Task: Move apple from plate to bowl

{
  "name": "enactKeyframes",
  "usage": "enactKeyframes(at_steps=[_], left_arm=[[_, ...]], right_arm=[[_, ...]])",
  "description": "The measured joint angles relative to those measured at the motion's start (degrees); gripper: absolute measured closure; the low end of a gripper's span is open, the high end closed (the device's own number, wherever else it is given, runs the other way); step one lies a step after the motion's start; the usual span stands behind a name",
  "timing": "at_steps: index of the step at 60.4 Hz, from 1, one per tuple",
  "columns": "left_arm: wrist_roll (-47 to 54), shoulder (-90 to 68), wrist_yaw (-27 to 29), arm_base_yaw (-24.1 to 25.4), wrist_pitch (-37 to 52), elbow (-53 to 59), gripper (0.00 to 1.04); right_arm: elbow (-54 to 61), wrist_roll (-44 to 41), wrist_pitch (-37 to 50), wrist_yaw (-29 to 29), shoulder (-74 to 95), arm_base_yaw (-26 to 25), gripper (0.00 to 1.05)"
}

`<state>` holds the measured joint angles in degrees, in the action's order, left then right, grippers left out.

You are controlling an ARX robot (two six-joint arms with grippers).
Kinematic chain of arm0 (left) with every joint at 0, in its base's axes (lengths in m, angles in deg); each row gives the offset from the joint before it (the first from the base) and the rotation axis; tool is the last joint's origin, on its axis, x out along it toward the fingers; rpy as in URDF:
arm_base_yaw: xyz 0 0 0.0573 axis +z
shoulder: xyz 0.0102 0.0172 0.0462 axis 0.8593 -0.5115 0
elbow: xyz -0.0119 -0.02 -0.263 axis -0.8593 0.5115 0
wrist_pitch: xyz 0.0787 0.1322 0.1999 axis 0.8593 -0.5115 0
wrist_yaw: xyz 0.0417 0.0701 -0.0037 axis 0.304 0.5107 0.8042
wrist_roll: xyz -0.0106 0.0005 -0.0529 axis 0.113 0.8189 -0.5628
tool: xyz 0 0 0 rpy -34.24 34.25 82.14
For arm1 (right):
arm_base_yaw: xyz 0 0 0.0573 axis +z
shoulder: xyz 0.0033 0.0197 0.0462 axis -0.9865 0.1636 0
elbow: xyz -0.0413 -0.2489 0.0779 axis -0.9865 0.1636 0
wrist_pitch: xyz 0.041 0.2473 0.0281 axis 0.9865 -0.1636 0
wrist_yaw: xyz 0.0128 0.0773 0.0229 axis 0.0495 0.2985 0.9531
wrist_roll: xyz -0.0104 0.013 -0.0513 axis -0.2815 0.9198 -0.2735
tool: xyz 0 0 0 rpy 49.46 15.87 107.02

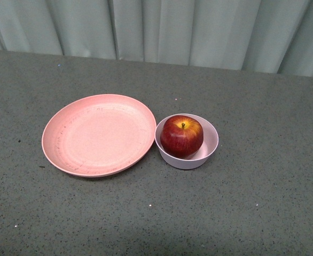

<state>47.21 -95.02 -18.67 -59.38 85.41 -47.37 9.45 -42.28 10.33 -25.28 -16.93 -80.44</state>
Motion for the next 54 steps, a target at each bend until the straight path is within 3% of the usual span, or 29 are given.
enactKeyframes(at_steps=[6,27,54], left_arm=[[0.00,7.74,-0.09,0.00,-9.42,0.00,1.01],[-0.04,9.77,-0.09,0.00,-10.16,0.00,1.01],[0.00,9.77,-0.09,0.00,-10.16,0.00,0.24]], right_arm=[[0.00,0.00,0.00,-0.02,0.00,0.00,0.09],[0.00,0.00,0.00,0.00,0.00,0.00,0.09],[0.00,0.00,0.00,0.00,0.00,0.00,0.09]])
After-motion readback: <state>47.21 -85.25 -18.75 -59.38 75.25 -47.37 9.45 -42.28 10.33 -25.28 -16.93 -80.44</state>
